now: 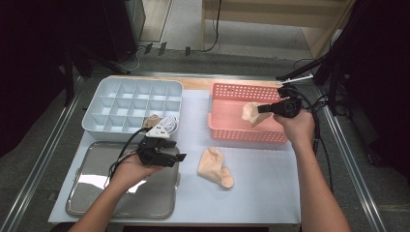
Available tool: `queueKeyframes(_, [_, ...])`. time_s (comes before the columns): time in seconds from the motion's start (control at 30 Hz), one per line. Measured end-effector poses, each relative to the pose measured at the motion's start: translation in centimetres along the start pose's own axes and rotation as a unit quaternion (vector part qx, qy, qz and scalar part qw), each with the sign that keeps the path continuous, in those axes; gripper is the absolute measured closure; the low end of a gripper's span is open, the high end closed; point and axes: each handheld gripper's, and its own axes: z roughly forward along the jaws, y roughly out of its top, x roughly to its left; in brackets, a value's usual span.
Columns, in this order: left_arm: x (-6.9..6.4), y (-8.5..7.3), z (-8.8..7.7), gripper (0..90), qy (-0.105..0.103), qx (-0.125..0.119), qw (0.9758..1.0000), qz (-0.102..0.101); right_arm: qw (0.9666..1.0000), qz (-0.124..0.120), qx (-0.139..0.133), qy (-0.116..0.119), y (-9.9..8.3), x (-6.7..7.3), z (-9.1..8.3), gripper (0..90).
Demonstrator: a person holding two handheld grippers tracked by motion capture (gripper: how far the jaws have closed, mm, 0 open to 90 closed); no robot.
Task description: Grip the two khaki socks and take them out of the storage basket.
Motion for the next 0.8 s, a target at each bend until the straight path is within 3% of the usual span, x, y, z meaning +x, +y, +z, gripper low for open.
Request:
queueKeyframes(0.33, [-0.1, 0.0, -0.1, 38.3, 0.002, -0.002, 1.0000, 0.000, 0.9994, -0.029, -0.014, 0.016, -0.4, 2.4, -2.5, 86.7])
queueKeyframes(0.8, [-0.2, 0.1, -0.1, 38.3, 0.002, -0.002, 1.0000, 0.002, 0.9973, -0.056, -0.027, 0.039, -2.8, 4.9, -4.6, 86.6])
